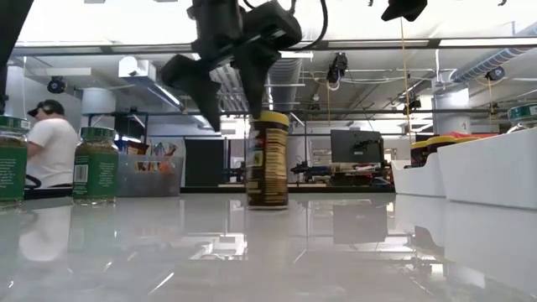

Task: Sort spices by type
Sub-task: Put the yellow seasoning bottle into the top white bin

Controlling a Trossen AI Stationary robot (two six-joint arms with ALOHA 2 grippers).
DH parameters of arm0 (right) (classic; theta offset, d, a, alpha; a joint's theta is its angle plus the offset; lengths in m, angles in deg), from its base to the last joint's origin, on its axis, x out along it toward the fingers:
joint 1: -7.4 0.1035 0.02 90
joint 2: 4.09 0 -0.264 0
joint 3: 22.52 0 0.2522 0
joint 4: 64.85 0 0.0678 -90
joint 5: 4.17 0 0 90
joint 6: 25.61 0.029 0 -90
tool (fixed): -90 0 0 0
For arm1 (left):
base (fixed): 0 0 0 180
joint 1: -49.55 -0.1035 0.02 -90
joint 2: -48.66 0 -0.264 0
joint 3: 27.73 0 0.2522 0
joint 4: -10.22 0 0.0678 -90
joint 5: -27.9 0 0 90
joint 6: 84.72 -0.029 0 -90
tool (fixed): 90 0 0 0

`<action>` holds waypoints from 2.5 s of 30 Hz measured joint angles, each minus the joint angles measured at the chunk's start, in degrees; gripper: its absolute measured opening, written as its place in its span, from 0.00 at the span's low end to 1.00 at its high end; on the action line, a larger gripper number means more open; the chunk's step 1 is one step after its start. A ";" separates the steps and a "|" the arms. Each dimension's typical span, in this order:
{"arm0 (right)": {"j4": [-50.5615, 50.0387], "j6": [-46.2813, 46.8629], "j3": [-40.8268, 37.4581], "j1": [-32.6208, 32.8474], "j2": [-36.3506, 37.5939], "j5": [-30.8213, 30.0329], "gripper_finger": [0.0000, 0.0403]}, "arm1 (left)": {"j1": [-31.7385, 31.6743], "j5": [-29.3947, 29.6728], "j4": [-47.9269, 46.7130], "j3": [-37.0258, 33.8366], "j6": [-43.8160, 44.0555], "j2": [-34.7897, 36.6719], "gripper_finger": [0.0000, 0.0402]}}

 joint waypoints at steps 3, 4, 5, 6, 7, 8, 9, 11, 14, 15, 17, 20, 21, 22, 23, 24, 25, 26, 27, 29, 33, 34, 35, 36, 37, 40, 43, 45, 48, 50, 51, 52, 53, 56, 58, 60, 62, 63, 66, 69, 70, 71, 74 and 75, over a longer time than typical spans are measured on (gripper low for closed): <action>0.01 0.00 0.00 0.00 0.00 0.00 0.62 | -0.10 2.08 1.37 -0.07 -0.62 -0.19 0.69; 0.01 0.00 0.00 0.00 0.00 -0.01 0.63 | -0.10 2.90 1.80 -0.11 -0.95 -0.25 0.69; 0.01 0.00 0.00 0.00 0.00 0.00 0.63 | -0.12 3.70 2.77 -0.11 -1.11 -0.32 0.69; 0.00 0.01 0.00 0.00 0.00 0.00 0.64 | -0.14 4.52 3.60 -0.11 -1.39 -0.38 0.69; 0.00 0.06 0.00 0.01 0.00 0.00 0.64 | -0.14 5.05 4.15 -0.11 -1.64 -0.45 0.69; 0.02 0.20 0.00 0.00 0.00 0.00 0.64 | -0.21 5.29 4.77 -0.11 -2.18 -0.48 0.69; 0.00 0.30 0.00 0.00 0.00 0.00 0.65 | -0.23 5.52 5.62 -0.11 -2.70 -0.49 0.69; 0.01 0.34 0.00 0.00 0.00 0.00 0.65 | -0.32 5.93 7.23 -0.11 -3.62 -0.49 0.69; 0.05 0.37 -0.05 0.00 0.00 0.00 0.67 | -0.52 6.06 7.43 -0.07 -4.90 -0.49 0.69; 0.07 0.40 -0.17 0.00 0.00 0.00 0.67 | -0.58 6.02 6.63 0.35 -5.67 -0.47 0.69; 0.14 0.78 -0.55 0.02 0.00 0.00 0.67 | -0.58 5.83 4.56 1.96 -7.63 -0.47 0.69; 0.88 1.73 -1.55 0.00 -0.19 0.01 0.67 | -0.55 6.16 -0.11 5.86 -10.56 -0.38 0.69; 1.03 2.02 -1.94 0.01 -0.31 0.02 0.67 | -0.43 6.64 -1.26 7.36 -11.70 -0.38 0.69; 1.55 2.39 -2.47 0.01 -0.41 0.01 0.67 | -0.34 7.54 -1.95 8.68 -12.96 -0.33 0.69; 2.25 2.94 -2.98 0.01 -0.50 0.02 0.66 | -0.24 8.38 -2.19 9.76 -14.21 -0.26 0.69; 2.83 3.36 -3.46 0.00 -0.60 0.03 0.66 | -0.23 9.21 -2.19 10.65 -15.30 -0.22 0.69; 3.31 3.64 -3.94 0.02 -0.66 0.04 0.66 | -0.23 9.63 -2.18 11.34 -16.09 -0.21 0.69; 3.87 4.10 -4.40 0.02 -0.69 0.02 0.66 | -0.22 10.25 -2.17 11.76 -16.82 -0.21 0.69; 4.87 4.79 -4.92 0.02 -0.70 0.04 0.65 | -0.23 10.92 -2.21 11.92 -17.11 -0.20 0.69; 7.62 6.07 -5.88 0.29 -0.70 0.04 0.64 | -0.20 12.47 -2.17 12.00 -17.23 0.06 0.69; 13.47 7.80 -8.62 1.44 -0.81 -0.92 0.61 | -0.03 14.60 -1.14 9.46 -17.58 2.72 0.67; 15.10 8.17 -9.37 2.02 -1.23 -1.63 0.60 | -0.03 14.62 -0.84 8.42 -17.46 3.61 0.66; 16.72 8.57 -10.11 2.71 -1.73 -2.03 0.60 | -0.03 14.62 -0.28 7.09 -17.31 4.58 0.65; 18.16 9.09 -10.87 3.43 -2.44 -2.39 0.60 | -0.03 14.64 0.29 5.62 -17.05 5.72 0.65; 19.33 9.27 -11.47 4.27 -3.36 -2.86 0.60 | -0.03 15.00 0.73 4.09 -16.78 6.98 0.64; 22.98 10.76 -12.11 7.39 -7.03 -5.35 0.63 | 0.01 16.49 1.37 -1.48 -15.27 12.34 0.62; 24.68 12.63 -11.74 10.06 -11.01 -10.95 0.68 | 0.00 16.59 2.23 -8.19 -13.30 17.60 0.60; 26.18 15.13 -10.80 11.45 -13.64 -15.56 0.72 | -0.02 16.55 3.70 -12.71 -12.23 20.83 0.60; 28.93 15.89 -10.19 13.37 -16.70 -23.19 0.77 | -0.03 16.48 6.80 -18.80 -10.80 26.17 0.60; 32.91 16.00 -10.50 14.24 -18.34 -26.42 0.79 | -0.03 16.02 9.01 -22.56 -10.32 28.98 0.60; 35.99 16.32 -11.22 14.62 -19.01 -27.25 0.80 | -0.02 15.54 10.41 -24.23 -10.27 30.24 0.60; 39.57 16.56 -12.16 14.93 -19.45 -27.65 0.80 | 0.01 15.41 11.26 -25.61 -10.27 31.38 0.60; 43.78 16.55 -13.35 15.30 -19.84 -28.24 0.80 | 0.03 15.39 12.13 -26.95 -10.24 32.70 0.60; 56.39 15.70 -18.11 15.97 -20.90 -29.05 0.79 | 0.37 15.45 14.42 -29.95 -10.25 36.14 0.60; 62.50 16.52 -21.09 16.16 -21.70 -29.20 0.77 | 0.54 15.43 15.43 -31.81 -10.23 37.76 0.60; 67.54 16.77 -23.37 16.41 -23.23 -30.11 0.74 | 0.73 15.43 15.90 -33.05 -10.23 39.09 0.60; 69.83 17.18 -24.30 16.41 -24.81 -30.11 0.70 | 0.78 15.46 16.21 -33.82 -10.25 40.01 0.60; 69.91 17.81 -24.37 16.41 -25.71 -30.11 0.67 | 0.78 15.45 16.24 -34.14 -10.23 40.27 0.60; 71.22 18.21 -24.27 16.57 -28.33 -30.06 0.53 | 0.76 15.43 16.30 -34.88 -10.10 40.60 0.60; 74.06 17.00 -24.16 17.07 -30.79 -29.86 0.37 | 0.76 15.43 16.32 -35.06 -10.04 40.46 0.60; 74.48 17.14 -24.29 17.23 -31.47 -29.85 0.31 | 0.76 15.43 16.34 -35.06 -10.00 40.25 0.60; 75.03 17.20 -24.44 17.42 -32.07 -29.84 0.26 | 0.76 15.42 16.34 -35.07 -9.89 39.99 0.60; 76.15 16.64 -25.30 17.69 -33.25 -29.73 0.11 | 0.76 14.77 16.33 -35.10 -9.44 39.38 0.60; 77.28 15.72 -25.50 17.74 -33.62 -29.73 0.07 | 0.76 14.10 16.33 -35.13 -9.39 39.22 0.60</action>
